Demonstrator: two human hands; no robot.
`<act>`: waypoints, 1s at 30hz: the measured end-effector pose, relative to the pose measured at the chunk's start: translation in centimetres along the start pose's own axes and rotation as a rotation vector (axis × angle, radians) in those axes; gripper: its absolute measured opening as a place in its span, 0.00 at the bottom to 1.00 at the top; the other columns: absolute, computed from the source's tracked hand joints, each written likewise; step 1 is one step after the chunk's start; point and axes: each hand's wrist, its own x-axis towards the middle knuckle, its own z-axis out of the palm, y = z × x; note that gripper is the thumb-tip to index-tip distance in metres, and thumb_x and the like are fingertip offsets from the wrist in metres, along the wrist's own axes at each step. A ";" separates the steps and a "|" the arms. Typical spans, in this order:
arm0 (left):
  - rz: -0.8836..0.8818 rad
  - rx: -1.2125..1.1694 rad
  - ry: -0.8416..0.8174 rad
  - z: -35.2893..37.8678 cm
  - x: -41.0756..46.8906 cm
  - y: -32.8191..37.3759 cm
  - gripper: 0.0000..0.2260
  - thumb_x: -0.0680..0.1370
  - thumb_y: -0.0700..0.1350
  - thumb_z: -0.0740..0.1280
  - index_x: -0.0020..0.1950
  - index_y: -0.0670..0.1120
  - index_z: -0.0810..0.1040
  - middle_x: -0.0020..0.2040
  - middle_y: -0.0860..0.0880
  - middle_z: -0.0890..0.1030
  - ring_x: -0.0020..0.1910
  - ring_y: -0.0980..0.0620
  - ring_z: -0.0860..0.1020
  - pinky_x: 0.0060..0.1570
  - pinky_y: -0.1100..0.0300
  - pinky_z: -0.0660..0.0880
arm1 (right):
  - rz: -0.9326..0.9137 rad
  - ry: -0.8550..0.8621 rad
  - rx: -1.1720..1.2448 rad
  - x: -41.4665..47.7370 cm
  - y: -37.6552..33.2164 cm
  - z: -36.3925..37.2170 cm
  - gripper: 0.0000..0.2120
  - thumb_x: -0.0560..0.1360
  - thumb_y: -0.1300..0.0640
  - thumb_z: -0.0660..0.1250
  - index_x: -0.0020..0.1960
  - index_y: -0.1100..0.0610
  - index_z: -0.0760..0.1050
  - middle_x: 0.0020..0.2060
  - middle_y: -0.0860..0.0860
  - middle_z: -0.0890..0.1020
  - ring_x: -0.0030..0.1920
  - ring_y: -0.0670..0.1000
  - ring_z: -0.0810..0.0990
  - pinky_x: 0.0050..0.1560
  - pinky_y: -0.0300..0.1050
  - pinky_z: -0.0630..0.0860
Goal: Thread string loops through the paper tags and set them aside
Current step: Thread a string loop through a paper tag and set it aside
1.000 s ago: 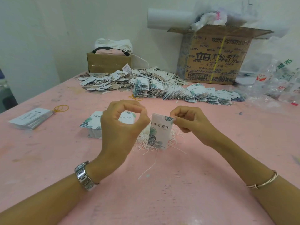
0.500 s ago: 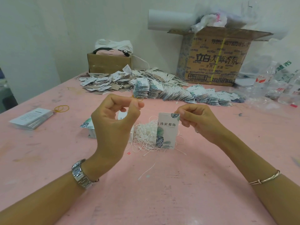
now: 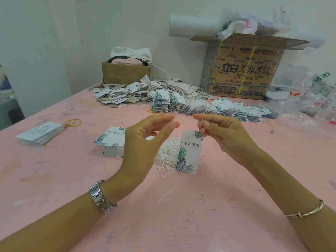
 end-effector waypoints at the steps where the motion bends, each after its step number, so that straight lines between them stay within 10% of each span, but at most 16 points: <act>1: -0.021 0.000 -0.007 0.1 -0.1 0.0 0.10 0.72 0.51 0.73 0.53 0.55 0.83 0.46 0.53 0.87 0.49 0.52 0.84 0.56 0.50 0.78 | -0.020 0.001 -0.021 -0.1 -0.1 0.2 0.14 0.73 0.62 0.68 0.57 0.60 0.81 0.40 0.53 0.83 0.40 0.48 0.80 0.45 0.37 0.76; 6: -0.077 0.081 -0.050 0.5 -0.3 -0.3 0.06 0.71 0.52 0.73 0.47 0.55 0.85 0.44 0.55 0.86 0.49 0.52 0.83 0.58 0.41 0.75 | -0.093 0.037 -0.050 -0.3 -0.4 1.1 0.10 0.68 0.62 0.73 0.50 0.60 0.82 0.41 0.58 0.86 0.38 0.50 0.83 0.42 0.39 0.78; 18: -0.103 0.236 -0.109 0.5 -0.5 -0.9 0.07 0.71 0.56 0.72 0.42 0.53 0.84 0.38 0.59 0.84 0.42 0.62 0.79 0.48 0.72 0.67 | -0.197 -0.038 -0.198 -1.0 -0.8 2.7 0.09 0.70 0.63 0.72 0.50 0.62 0.81 0.40 0.51 0.83 0.42 0.49 0.81 0.46 0.41 0.79; 24: -0.086 0.280 -0.104 0.4 -0.7 -1.1 0.02 0.73 0.52 0.74 0.43 0.55 0.84 0.39 0.60 0.83 0.43 0.61 0.78 0.46 0.74 0.66 | -0.270 -0.008 -0.340 -1.1 -0.9 3.0 0.05 0.70 0.62 0.73 0.46 0.59 0.82 0.40 0.55 0.84 0.40 0.55 0.79 0.43 0.56 0.75; 30: -0.078 0.296 -0.100 0.4 -0.7 -1.0 0.02 0.73 0.51 0.74 0.44 0.55 0.85 0.40 0.58 0.84 0.45 0.59 0.78 0.45 0.75 0.65 | -0.304 -0.007 -0.430 -1.2 -0.9 3.1 0.03 0.71 0.65 0.74 0.45 0.61 0.83 0.40 0.56 0.84 0.37 0.49 0.75 0.37 0.48 0.68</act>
